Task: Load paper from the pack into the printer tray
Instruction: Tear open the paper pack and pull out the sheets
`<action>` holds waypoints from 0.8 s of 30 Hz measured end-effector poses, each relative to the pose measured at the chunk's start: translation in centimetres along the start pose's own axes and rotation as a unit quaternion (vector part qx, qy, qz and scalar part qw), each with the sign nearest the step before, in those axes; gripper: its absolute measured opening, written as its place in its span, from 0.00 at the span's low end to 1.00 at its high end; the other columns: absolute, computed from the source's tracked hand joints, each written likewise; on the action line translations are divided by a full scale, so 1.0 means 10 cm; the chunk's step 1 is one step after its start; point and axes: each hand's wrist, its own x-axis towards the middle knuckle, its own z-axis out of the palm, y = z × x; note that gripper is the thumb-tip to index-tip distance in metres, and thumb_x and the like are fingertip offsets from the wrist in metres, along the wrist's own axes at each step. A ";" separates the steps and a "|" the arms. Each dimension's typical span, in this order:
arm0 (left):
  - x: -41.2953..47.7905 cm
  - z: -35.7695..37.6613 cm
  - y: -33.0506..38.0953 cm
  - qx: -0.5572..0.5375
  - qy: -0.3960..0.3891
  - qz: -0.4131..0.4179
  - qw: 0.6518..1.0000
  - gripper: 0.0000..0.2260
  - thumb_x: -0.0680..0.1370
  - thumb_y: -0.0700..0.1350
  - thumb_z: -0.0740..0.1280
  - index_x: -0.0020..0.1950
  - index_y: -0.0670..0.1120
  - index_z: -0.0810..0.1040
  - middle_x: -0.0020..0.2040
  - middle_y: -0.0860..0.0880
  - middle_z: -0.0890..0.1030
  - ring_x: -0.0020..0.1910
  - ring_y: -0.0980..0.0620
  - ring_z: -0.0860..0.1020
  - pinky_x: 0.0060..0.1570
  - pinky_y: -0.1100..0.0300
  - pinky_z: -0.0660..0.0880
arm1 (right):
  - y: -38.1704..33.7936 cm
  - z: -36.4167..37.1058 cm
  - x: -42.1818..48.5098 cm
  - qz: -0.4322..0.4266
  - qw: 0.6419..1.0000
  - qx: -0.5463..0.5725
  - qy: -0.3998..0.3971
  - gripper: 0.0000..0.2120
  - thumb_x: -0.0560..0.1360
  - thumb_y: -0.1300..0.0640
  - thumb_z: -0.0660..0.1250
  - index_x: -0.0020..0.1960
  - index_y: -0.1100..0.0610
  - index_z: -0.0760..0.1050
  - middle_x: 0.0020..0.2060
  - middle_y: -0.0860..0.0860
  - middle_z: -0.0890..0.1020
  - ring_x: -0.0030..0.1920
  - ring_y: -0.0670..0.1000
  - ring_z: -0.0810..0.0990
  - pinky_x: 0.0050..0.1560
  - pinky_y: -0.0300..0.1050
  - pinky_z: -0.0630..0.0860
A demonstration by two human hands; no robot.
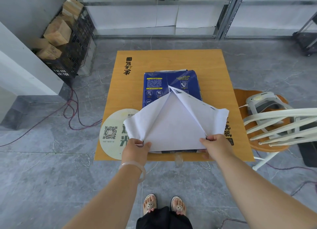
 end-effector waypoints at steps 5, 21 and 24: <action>0.08 -0.04 0.00 -0.026 -0.006 -0.018 0.999 0.11 0.73 0.50 0.70 0.51 0.48 0.74 0.47 0.50 0.79 0.43 0.48 0.77 0.39 0.59 0.69 | 0.06 -0.04 0.01 0.026 0.996 0.079 -0.036 0.08 0.72 0.63 0.71 0.47 0.60 0.72 0.44 0.57 0.80 0.35 0.56 0.83 0.40 0.56 0.82; 0.08 0.00 0.13 0.087 -0.060 -0.024 0.994 0.20 0.79 0.56 0.57 0.35 0.43 0.71 0.31 0.47 0.72 0.30 0.49 0.70 0.32 0.58 0.65 | -0.05 -0.07 -0.02 0.044 0.998 0.009 -0.037 0.14 0.75 0.48 0.63 0.48 0.59 0.77 0.46 0.56 0.78 0.50 0.62 0.79 0.47 0.63 0.81; 0.06 0.06 0.08 0.090 -0.024 0.000 0.996 0.17 0.79 0.55 0.58 0.38 0.44 0.74 0.31 0.49 0.73 0.31 0.51 0.70 0.30 0.58 0.63 | -0.08 -0.03 -0.10 0.027 0.999 0.004 -0.024 0.09 0.77 0.51 0.63 0.48 0.57 0.75 0.44 0.55 0.76 0.46 0.60 0.79 0.43 0.62 0.82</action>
